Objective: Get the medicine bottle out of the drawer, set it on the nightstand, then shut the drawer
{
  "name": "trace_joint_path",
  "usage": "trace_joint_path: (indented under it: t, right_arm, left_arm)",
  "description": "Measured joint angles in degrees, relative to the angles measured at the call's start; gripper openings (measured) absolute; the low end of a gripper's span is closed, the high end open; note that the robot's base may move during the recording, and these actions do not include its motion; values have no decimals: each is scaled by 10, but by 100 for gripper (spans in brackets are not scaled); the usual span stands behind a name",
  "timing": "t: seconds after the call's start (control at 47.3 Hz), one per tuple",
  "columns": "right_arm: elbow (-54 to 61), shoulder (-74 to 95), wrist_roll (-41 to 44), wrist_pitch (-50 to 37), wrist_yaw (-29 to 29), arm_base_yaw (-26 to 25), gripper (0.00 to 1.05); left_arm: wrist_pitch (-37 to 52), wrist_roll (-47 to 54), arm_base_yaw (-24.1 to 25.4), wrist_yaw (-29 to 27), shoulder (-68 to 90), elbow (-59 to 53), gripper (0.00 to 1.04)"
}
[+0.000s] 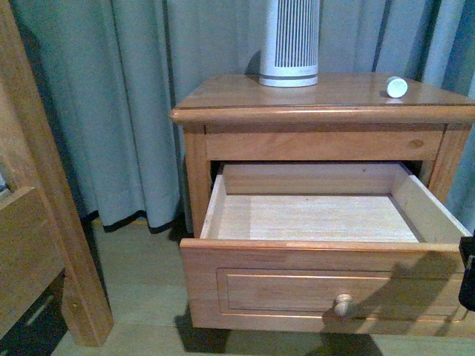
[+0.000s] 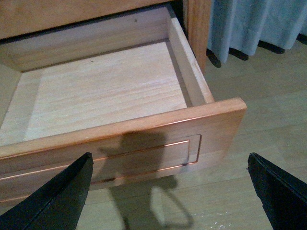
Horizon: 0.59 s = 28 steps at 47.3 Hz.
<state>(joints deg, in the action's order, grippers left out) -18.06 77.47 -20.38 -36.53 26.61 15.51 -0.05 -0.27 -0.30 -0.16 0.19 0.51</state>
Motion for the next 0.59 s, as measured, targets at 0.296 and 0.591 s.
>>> trace_joint_path:
  t: [0.296, 0.591]
  right_arm:
    - [-24, 165, -13, -110, -14, -27, 98]
    - [-100, 285, -2, -180, -37, -43, 98]
  left_arm:
    - [0, 0, 0, 0, 0, 0, 98]
    - [0, 0, 0, 0, 0, 0, 98]
